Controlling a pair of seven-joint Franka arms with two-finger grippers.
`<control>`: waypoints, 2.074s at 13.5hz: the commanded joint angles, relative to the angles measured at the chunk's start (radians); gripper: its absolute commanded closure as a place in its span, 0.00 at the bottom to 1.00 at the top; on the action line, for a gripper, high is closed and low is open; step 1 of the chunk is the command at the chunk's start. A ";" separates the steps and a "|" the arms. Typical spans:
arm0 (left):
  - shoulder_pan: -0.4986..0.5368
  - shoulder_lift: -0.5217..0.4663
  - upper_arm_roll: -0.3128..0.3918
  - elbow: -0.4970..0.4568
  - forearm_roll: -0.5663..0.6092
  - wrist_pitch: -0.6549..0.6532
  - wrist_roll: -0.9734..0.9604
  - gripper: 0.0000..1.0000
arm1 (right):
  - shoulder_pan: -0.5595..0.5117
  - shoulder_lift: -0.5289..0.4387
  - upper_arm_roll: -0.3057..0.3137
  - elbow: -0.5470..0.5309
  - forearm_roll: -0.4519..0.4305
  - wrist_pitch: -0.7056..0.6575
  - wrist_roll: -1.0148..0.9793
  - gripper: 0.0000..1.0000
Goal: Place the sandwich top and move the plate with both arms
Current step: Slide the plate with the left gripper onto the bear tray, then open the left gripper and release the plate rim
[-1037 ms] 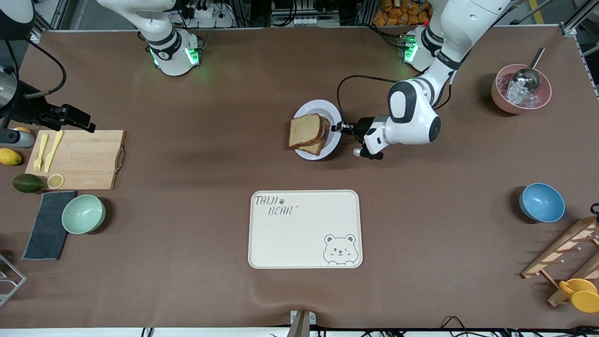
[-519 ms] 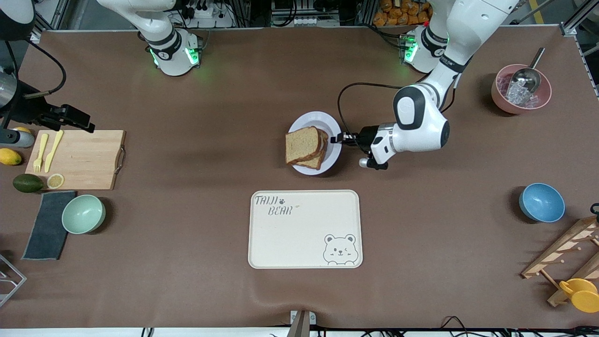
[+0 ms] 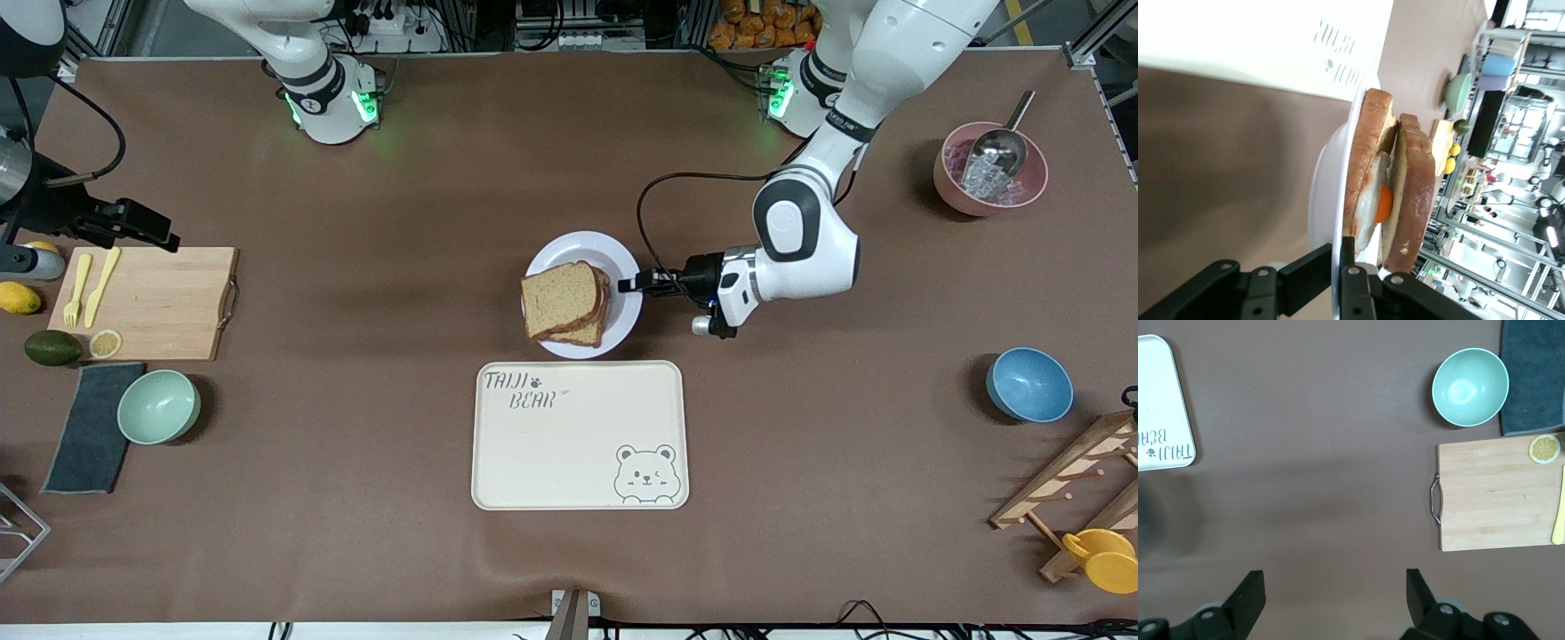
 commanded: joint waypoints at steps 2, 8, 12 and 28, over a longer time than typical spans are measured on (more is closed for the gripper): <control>0.026 0.070 -0.003 0.113 -0.105 -0.013 0.063 1.00 | 0.013 0.007 -0.011 0.017 -0.018 0.002 0.006 0.06; 0.046 0.225 -0.003 0.248 -0.210 -0.010 0.239 1.00 | 0.010 0.015 -0.011 0.017 -0.018 0.004 0.006 0.07; 0.028 0.301 -0.003 0.294 -0.270 0.009 0.342 1.00 | 0.012 0.018 -0.011 0.018 -0.018 0.005 0.006 0.07; 0.026 0.412 0.033 0.337 -0.408 0.012 0.626 1.00 | 0.013 0.020 -0.011 0.017 -0.017 0.005 0.007 0.07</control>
